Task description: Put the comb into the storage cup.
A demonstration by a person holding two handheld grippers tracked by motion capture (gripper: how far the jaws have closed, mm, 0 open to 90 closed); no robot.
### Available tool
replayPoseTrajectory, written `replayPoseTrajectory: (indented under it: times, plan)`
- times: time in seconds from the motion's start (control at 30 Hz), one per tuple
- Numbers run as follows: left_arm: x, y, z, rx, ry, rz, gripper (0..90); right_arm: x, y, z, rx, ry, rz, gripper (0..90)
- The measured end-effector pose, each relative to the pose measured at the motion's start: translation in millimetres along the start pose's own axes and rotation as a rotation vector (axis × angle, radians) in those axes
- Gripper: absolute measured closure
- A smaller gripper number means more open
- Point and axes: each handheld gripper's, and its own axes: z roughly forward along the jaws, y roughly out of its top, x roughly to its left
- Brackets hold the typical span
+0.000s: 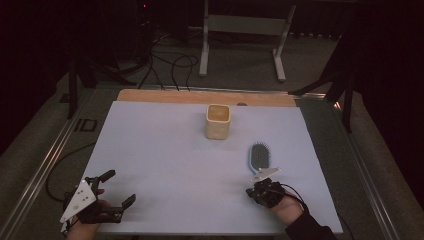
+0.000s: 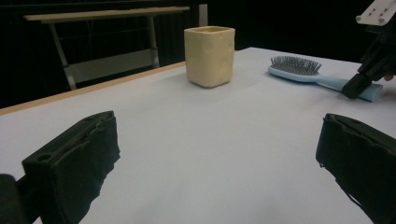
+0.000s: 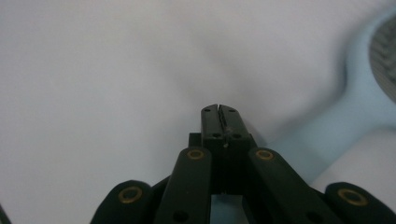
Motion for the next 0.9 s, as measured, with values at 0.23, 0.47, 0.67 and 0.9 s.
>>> replayPoseTrajectory:
  times: [0.23, 0.47, 0.67, 0.9]
  plan:
    - [0.0, 0.1, 0.5, 0.002, 0.001, 0.001, 0.0, -9.4, -18.7, -11.8, 0.018, -0.016, 0.033, 90.0]
    - [0.1, 0.3, 0.6, 0.002, 0.001, 0.003, 0.0, -20.7, -28.0, -20.8, 0.027, -0.040, 0.059, 90.0]
    - [0.1, 0.4, 0.6, 0.002, 0.002, 0.003, 0.0, -28.1, -34.3, -24.5, 0.035, -0.055, 0.072, 90.0]
    - [0.2, 0.4, 0.5, 0.002, 0.002, 0.004, 0.0, -35.4, -39.0, -30.1, 0.040, -0.081, 0.090, 90.0]
